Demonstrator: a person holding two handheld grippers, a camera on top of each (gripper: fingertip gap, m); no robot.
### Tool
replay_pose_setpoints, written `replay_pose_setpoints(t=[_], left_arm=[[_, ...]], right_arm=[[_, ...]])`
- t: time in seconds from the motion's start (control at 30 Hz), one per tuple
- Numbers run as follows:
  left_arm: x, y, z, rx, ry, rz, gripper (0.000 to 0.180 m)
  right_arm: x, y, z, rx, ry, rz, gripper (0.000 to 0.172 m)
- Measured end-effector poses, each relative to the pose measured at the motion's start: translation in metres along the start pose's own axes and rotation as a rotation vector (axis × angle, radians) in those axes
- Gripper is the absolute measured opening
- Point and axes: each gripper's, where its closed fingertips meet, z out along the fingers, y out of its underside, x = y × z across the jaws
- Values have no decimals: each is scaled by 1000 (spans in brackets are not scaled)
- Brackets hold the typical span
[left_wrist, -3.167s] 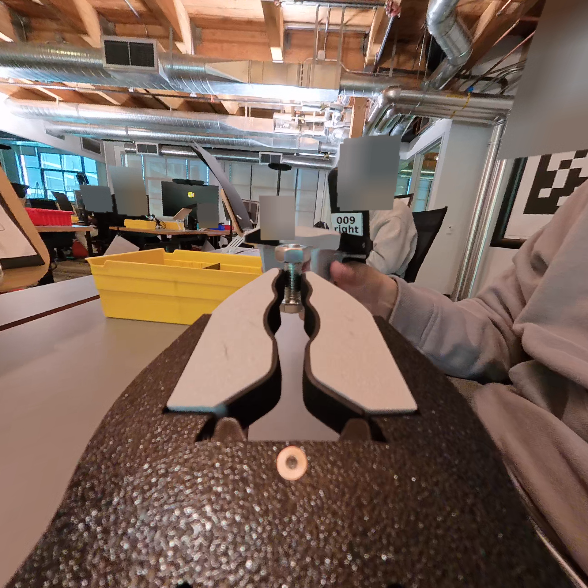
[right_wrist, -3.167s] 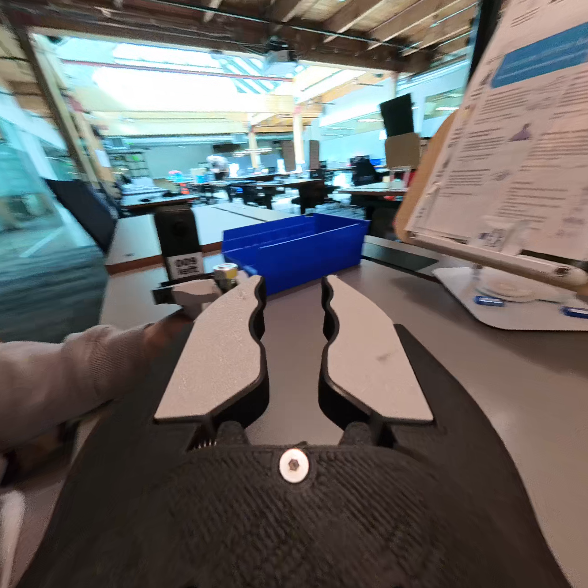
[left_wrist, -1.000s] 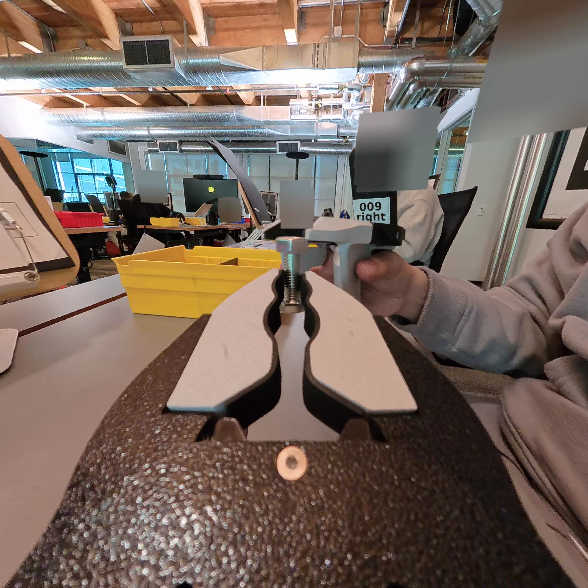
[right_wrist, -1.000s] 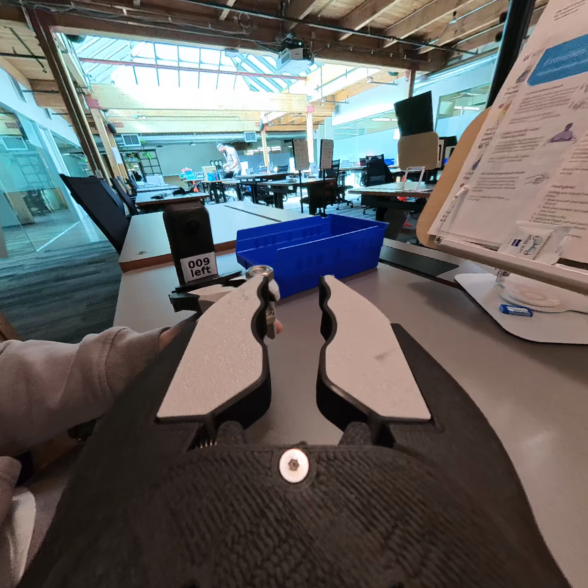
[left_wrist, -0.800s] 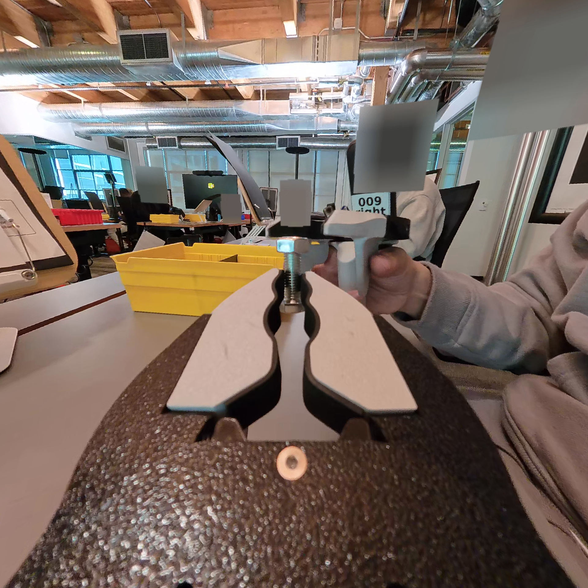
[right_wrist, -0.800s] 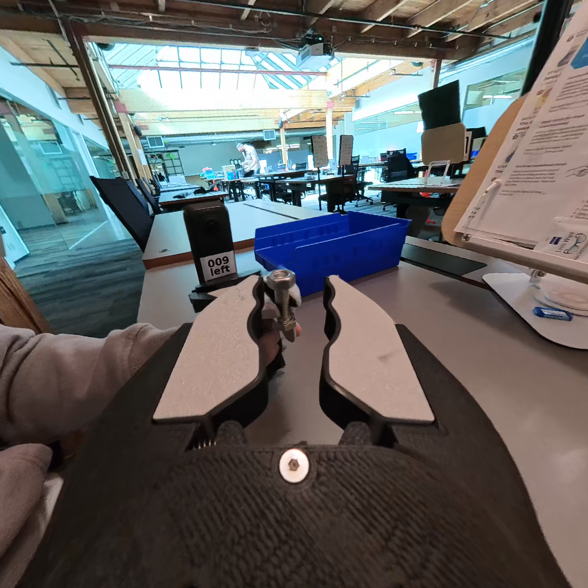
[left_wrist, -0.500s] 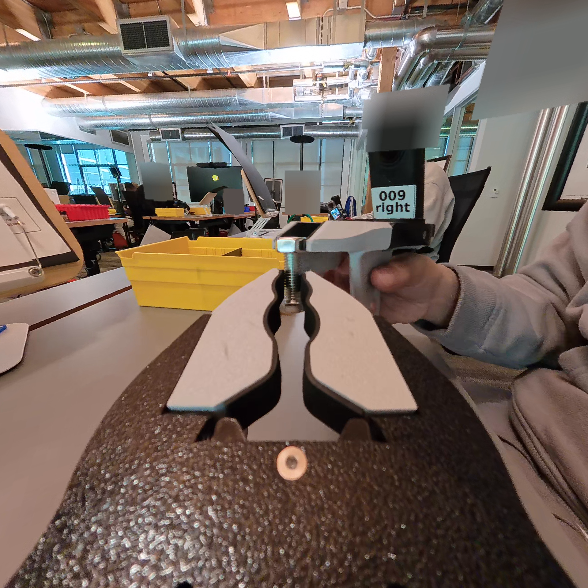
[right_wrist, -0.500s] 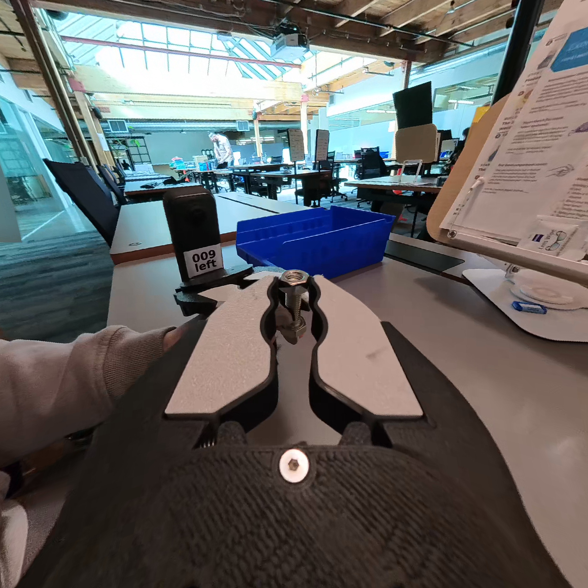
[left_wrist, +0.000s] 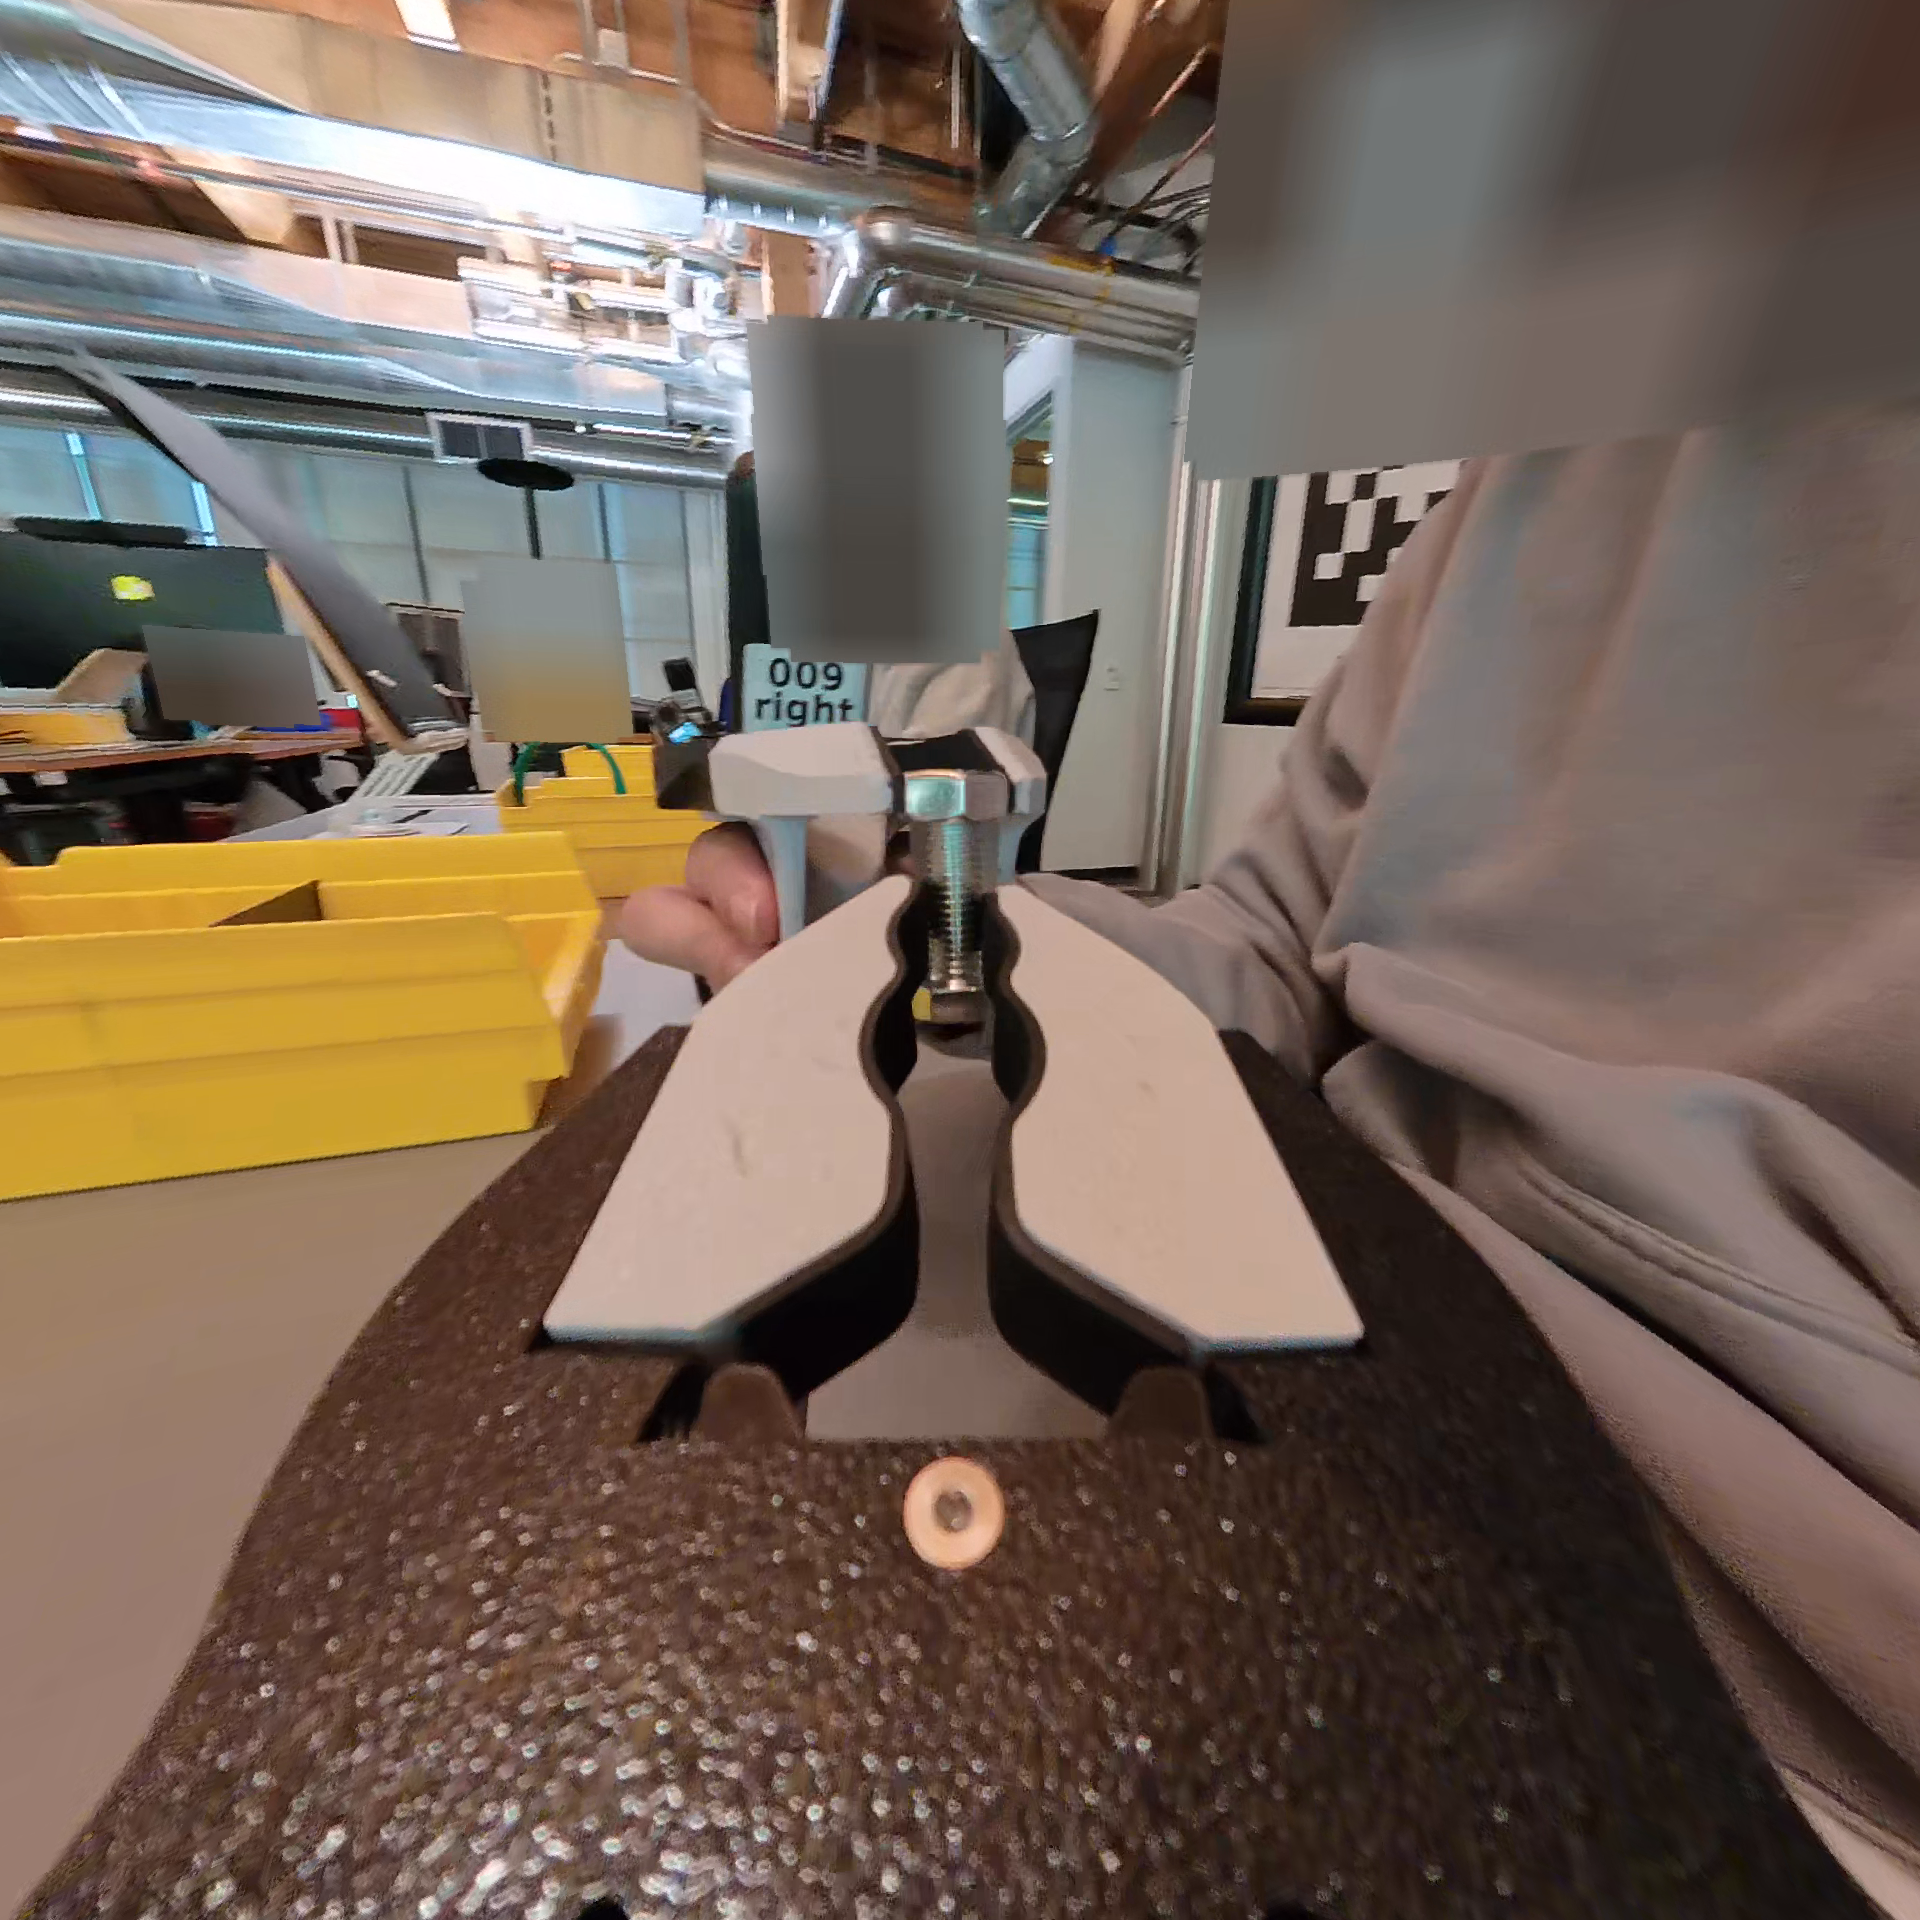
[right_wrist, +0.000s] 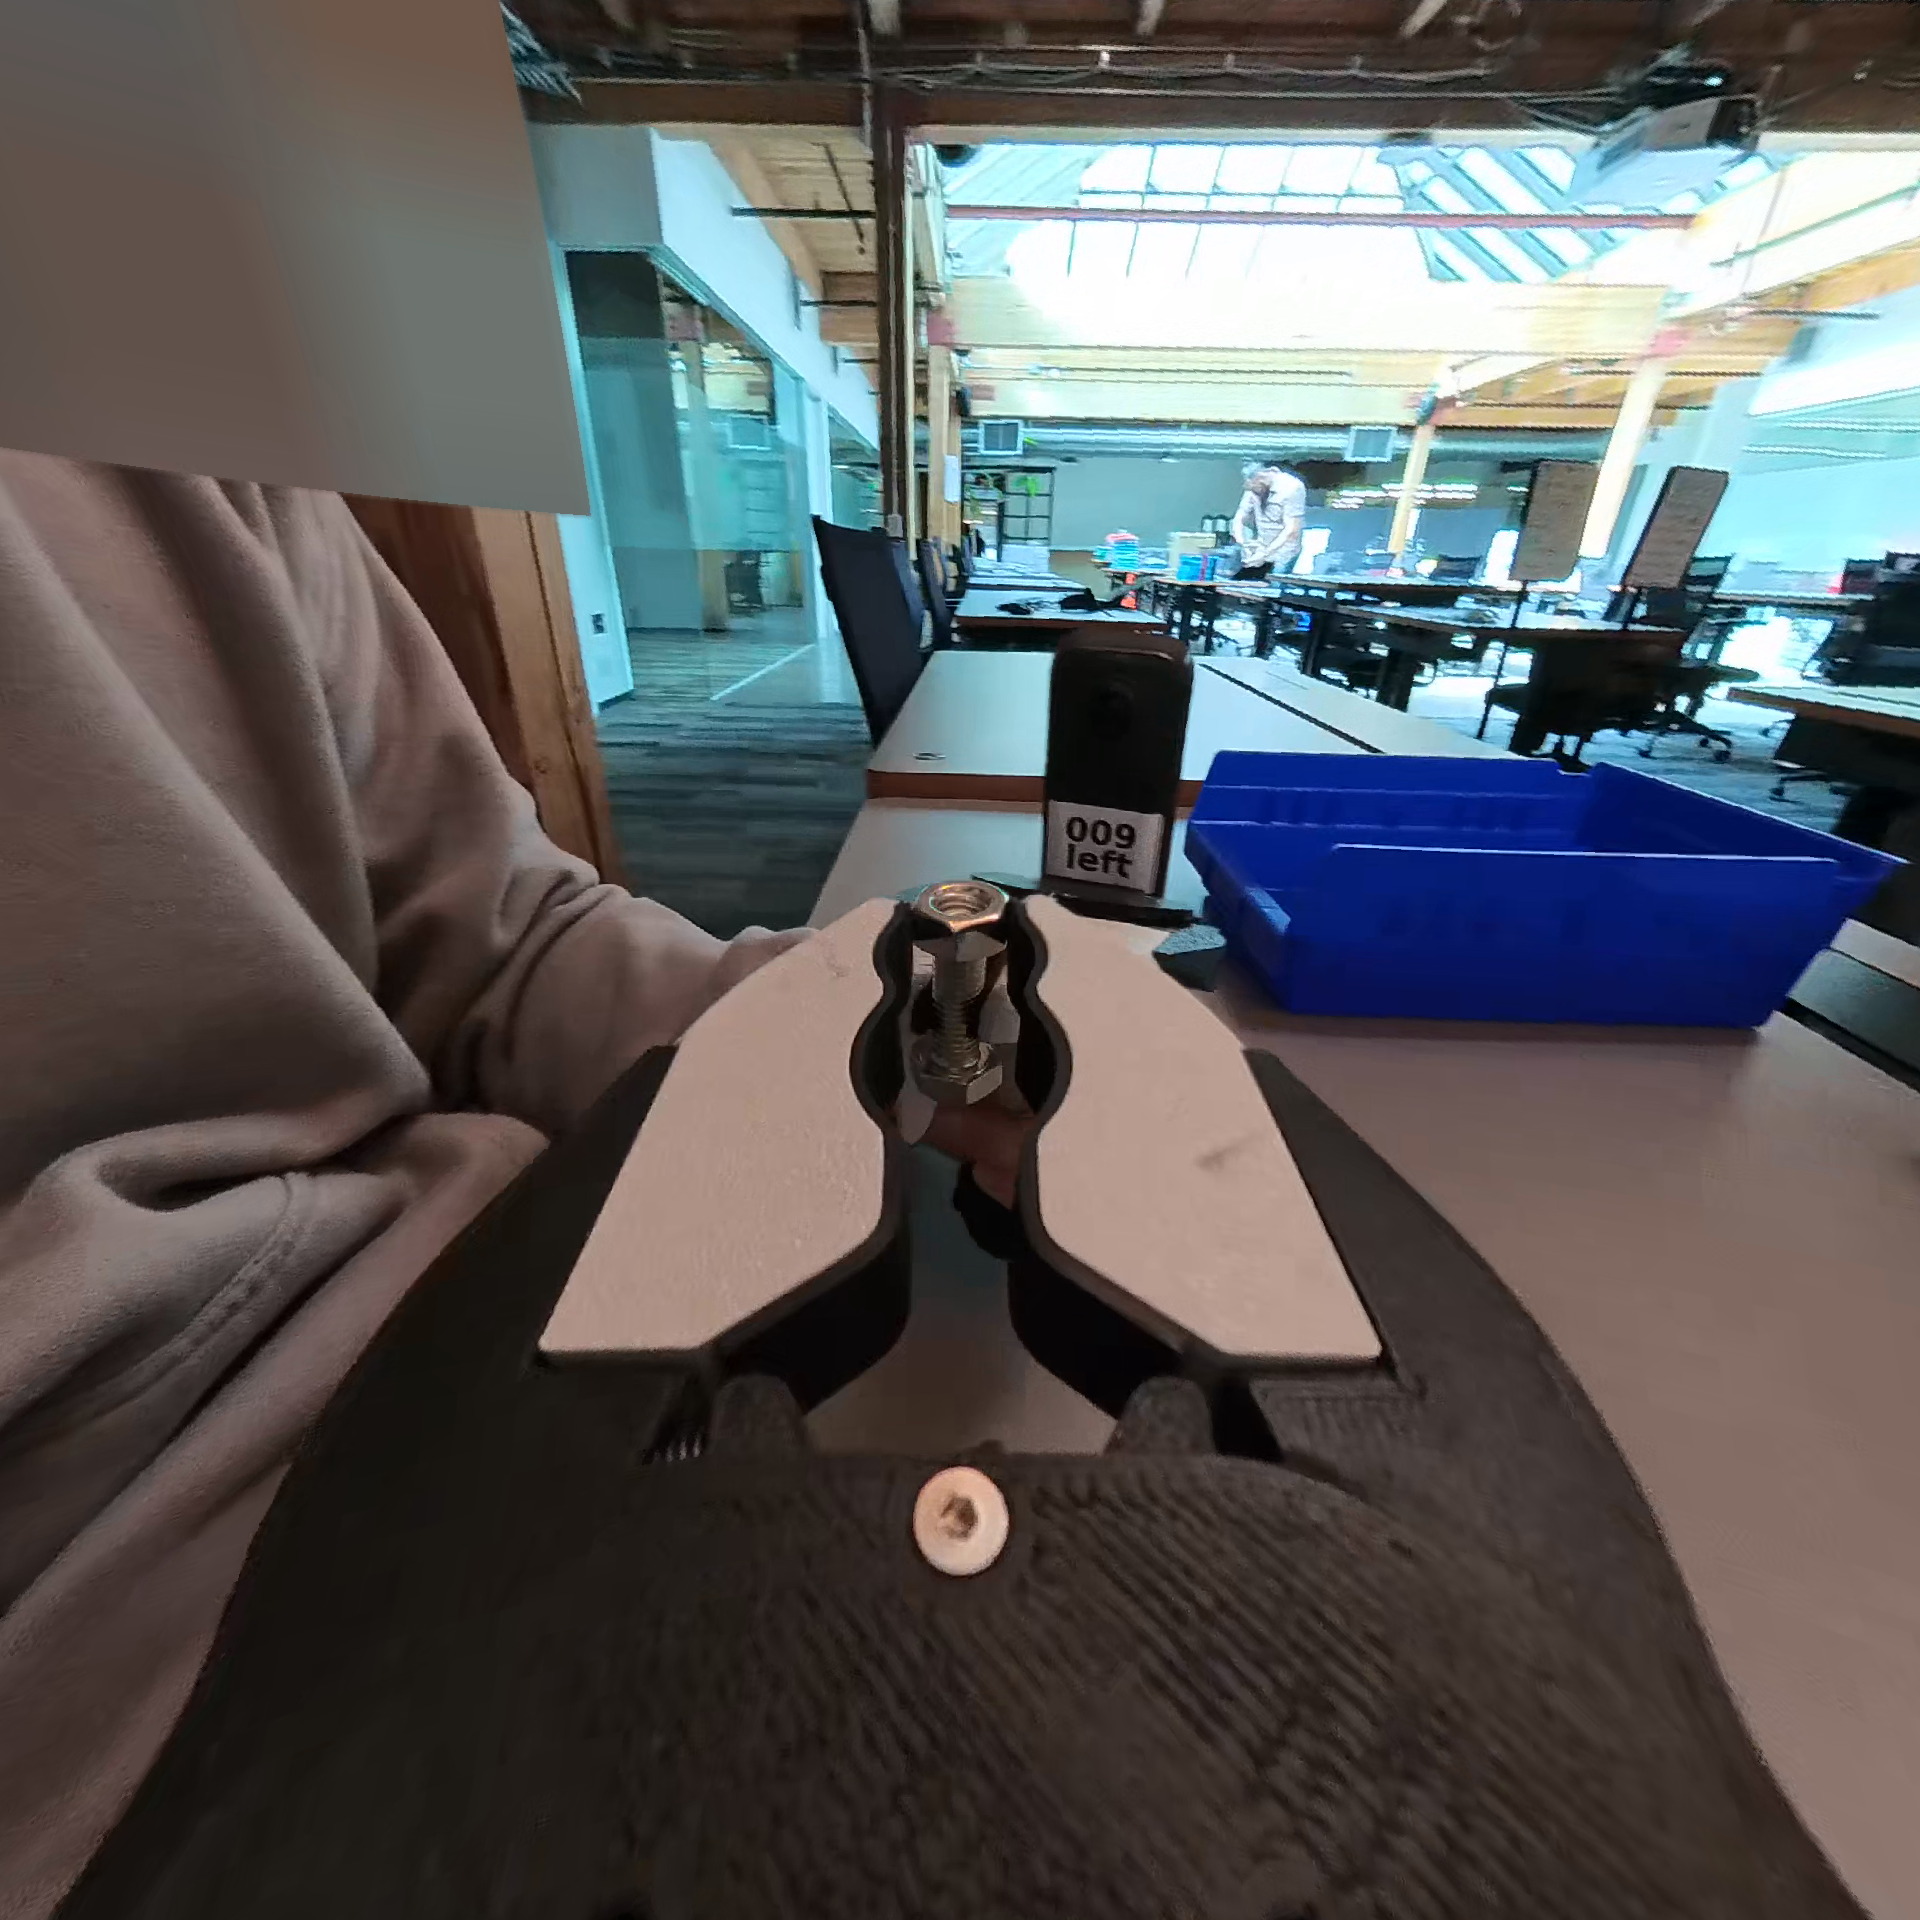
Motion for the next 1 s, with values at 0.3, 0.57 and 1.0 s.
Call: replay_pose_setpoints(t=[0.3, 0.57, 1.0], left_arm=[[-38, -2, -16, -18, -312, 102, 8], [-66, 2, -35, -125, -612, 243, 9], [-32, 8, -12, -103, -276, 128, 8]], right_arm=[[38, 5, -11, -31, 269, 16, 33], [68, 15, 5, -27, 599, 25, 34], [32, 12, 3, -83, 220, -1, 19]])
